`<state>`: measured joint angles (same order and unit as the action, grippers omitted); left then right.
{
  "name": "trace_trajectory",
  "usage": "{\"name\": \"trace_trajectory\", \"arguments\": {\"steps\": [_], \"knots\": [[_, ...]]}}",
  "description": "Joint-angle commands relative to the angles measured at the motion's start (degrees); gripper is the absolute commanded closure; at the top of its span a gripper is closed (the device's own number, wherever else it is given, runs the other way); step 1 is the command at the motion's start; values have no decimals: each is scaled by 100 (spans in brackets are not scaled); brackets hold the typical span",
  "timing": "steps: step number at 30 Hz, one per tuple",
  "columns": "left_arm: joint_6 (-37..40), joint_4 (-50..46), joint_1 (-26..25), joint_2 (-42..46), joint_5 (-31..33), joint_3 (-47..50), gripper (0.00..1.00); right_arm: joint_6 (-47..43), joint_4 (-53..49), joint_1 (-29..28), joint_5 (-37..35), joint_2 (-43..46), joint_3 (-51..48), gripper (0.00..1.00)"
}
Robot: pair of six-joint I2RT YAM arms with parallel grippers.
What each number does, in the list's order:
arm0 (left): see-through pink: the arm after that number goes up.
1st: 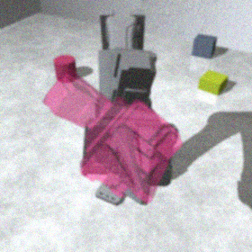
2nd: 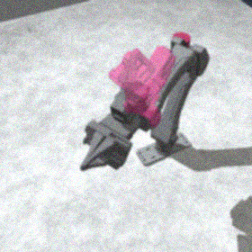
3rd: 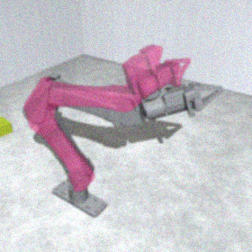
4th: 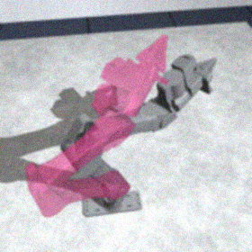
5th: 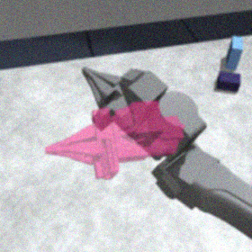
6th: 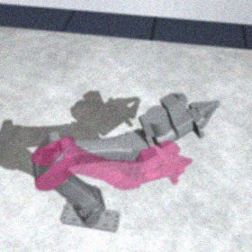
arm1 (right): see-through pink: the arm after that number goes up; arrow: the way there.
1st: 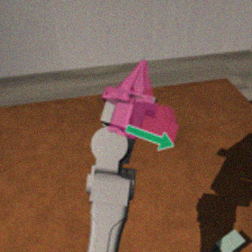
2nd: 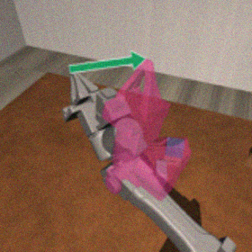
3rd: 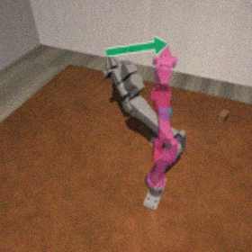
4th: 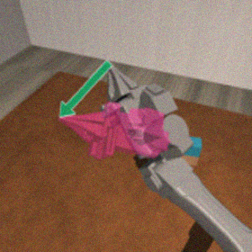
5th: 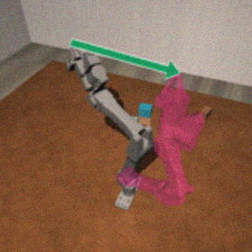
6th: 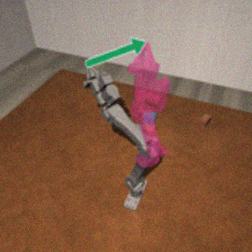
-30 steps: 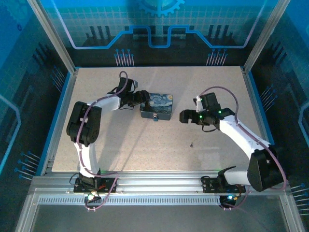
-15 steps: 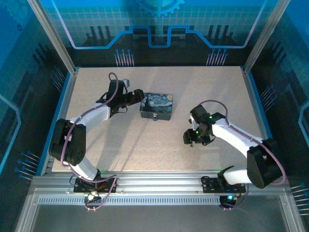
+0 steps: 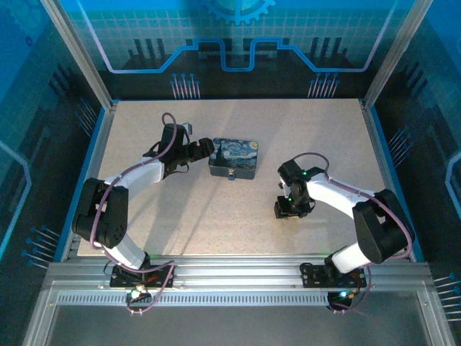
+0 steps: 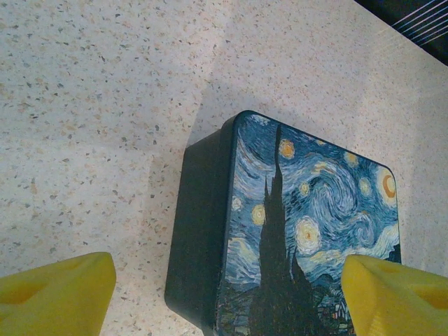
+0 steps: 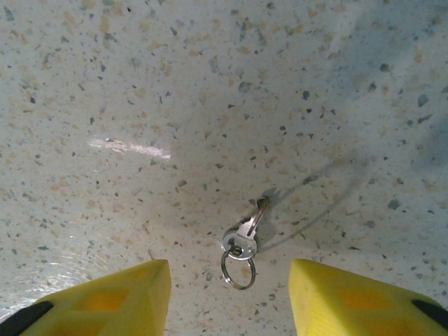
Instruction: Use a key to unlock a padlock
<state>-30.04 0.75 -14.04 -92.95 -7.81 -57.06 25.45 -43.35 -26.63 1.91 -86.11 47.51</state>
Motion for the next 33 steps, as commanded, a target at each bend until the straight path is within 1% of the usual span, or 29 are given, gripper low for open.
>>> {"name": "trace_trajectory", "arguments": {"steps": [1, 5, 11, 17, 21, 28, 33], "knots": [[110, 41, 44, 189, 122, 68, 14, -29, 26, -53, 3, -132, -51, 55], [120, 4, 51, 187, 133, 46, 14, -28, 55, -53, 13, -200, -66, 61], [143, -72, 51, 193, 146, 13, 14, -31, 6, -36, 2, -284, -75, 66], [165, -145, 62, 218, 157, 10, 14, 8, -16, 22, 2, -362, -137, 68], [173, -146, 60, 231, 173, 28, 14, 10, 29, 43, 20, -411, -137, 71], [176, -139, 60, 242, 175, 28, 14, 17, 55, 70, -6, -425, -133, 81], [178, -152, 60, 276, 175, 28, 13, 21, 55, 88, 53, -409, -126, 93]]}}
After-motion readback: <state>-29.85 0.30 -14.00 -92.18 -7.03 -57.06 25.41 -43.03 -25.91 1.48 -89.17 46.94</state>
